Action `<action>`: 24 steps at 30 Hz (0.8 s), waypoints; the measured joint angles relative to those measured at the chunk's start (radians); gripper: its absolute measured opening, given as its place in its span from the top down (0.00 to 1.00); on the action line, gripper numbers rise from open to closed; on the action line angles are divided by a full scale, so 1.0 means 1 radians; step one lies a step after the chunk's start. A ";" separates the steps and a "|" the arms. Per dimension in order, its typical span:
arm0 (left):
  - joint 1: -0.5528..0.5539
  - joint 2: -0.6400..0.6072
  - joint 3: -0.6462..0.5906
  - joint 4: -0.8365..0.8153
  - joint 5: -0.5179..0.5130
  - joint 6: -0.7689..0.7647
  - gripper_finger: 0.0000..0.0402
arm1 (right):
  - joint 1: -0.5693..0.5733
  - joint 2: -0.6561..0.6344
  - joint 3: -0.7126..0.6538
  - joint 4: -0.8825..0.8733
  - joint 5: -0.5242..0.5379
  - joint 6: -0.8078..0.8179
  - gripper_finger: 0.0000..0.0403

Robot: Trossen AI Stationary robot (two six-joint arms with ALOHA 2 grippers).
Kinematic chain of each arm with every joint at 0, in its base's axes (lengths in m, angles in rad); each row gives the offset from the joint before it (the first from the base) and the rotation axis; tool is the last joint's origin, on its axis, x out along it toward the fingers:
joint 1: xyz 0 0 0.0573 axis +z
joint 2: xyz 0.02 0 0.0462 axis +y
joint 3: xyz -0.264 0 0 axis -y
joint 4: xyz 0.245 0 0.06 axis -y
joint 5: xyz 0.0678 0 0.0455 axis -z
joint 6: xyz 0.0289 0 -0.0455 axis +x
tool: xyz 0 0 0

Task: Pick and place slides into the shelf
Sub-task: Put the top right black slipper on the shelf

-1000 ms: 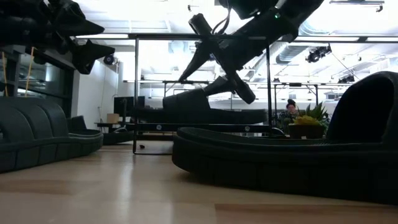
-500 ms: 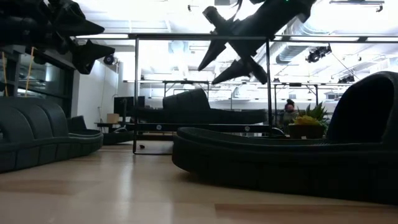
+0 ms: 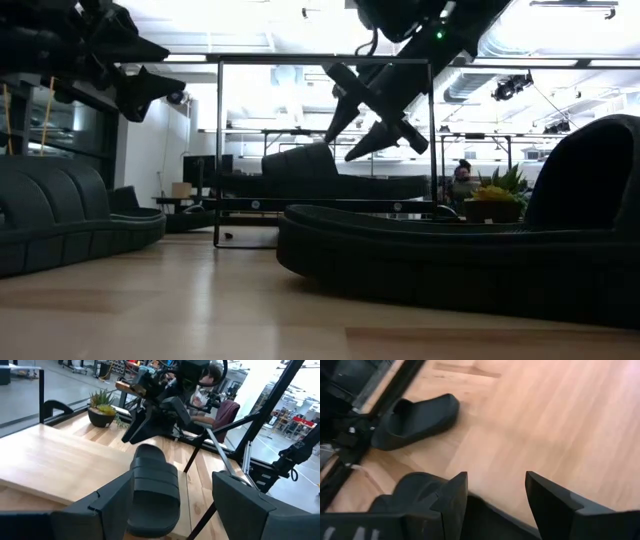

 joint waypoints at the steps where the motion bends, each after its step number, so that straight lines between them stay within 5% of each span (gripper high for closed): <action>1: 0.000 0.000 0.000 -0.003 -0.002 0.000 0.38 | -0.005 0.000 0.000 -0.002 -0.009 0.000 0.53; 24: 0.000 0.000 0.000 -0.010 -0.017 0.000 0.38 | -0.039 0.000 0.000 -0.121 -0.138 0.057 0.53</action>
